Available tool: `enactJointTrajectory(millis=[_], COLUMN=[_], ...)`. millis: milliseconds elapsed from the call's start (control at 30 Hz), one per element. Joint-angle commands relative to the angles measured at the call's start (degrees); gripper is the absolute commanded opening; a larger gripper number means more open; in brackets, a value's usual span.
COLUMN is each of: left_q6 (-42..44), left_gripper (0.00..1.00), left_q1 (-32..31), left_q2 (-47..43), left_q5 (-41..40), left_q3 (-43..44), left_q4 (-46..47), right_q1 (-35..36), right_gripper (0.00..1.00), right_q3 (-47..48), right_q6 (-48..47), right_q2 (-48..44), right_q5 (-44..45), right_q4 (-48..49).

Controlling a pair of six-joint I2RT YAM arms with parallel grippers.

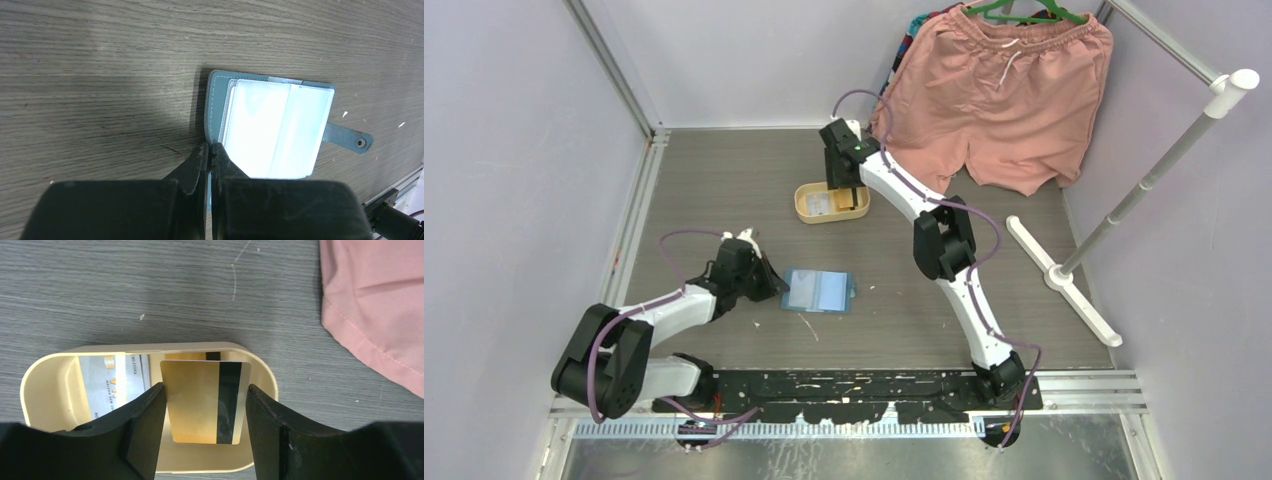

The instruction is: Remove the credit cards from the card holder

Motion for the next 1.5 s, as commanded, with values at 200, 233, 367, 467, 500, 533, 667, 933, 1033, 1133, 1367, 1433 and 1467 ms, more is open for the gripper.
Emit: enactJointTrajectory(millis=[200, 233, 367, 467, 500, 533, 667, 933, 1033, 1133, 1367, 1433, 1467], left_q6=[2.48, 2.49, 2.32, 2.31, 2.31, 2.31, 2.22, 2.05, 2.05, 2.12, 2.49, 2.49, 2.49], left_gripper=[0.00, 0.00, 0.00, 0.00, 0.00, 0.00, 0.00, 0.00, 0.00, 0.00, 0.00, 0.00, 0.00], left_q1=[0.32, 0.37, 0.35, 0.36, 0.37, 0.35, 0.37, 0.30, 0.40, 0.35, 0.30, 0.39, 0.30], left_q2=[0.74, 0.77, 0.54, 0.27, 0.21, 0.15, 0.03, -0.49, -0.50, -0.77, -1.47, -1.34, -1.37], left_q5=[-3.01, -3.00, -3.03, -3.03, -3.05, -3.04, -3.06, -3.07, -3.04, -3.06, -3.34, -3.20, -3.08], left_q3=[1.02, 0.99, 0.93, 0.81, 0.83, 0.77, 0.68, 0.45, 0.48, 0.57, 0.84, 0.88, 0.92], left_q4=[-3.76, -3.73, -3.75, -3.73, -3.77, -3.73, -3.73, -4.43, -5.20, -5.47, -6.44, -6.50, -6.53], right_q1=[1.80, 1.87, 1.82, 1.85, 1.88, 1.88, 1.72, 1.77, 1.73, 1.79, 1.63, 1.50, 1.43], right_gripper=[0.53, 0.53, 0.53, 0.54, 0.54, 0.54, 0.54, 0.55, 0.56, 0.61, 0.78, 0.79, 0.79], right_q3=[-1.41, -1.42, -1.43, -1.33, -1.32, -1.18, -0.30, -1.09, -1.19, -1.28, -0.92, 0.28, 1.27], right_q6=[-0.35, -0.32, -0.57, -1.00, -1.16, -1.32, -1.87, -1.90, -1.90, -1.99, -3.05, -3.58, -3.84], right_q2=[-0.73, -0.56, 0.11, 0.40, 0.49, 0.57, 1.54, 1.86, 1.93, 1.88, 0.58, 0.26, 0.06], right_q5=[1.64, 1.64, 1.86, 2.15, 2.24, 2.42, 3.05, 3.35, 3.40, 3.52, 4.82, 5.33, 5.67], right_q4=[4.66, 4.58, 4.39, 4.34, 4.30, 4.23, 3.25, 3.64, 3.64, 3.65, 3.59, 2.88, 2.30])
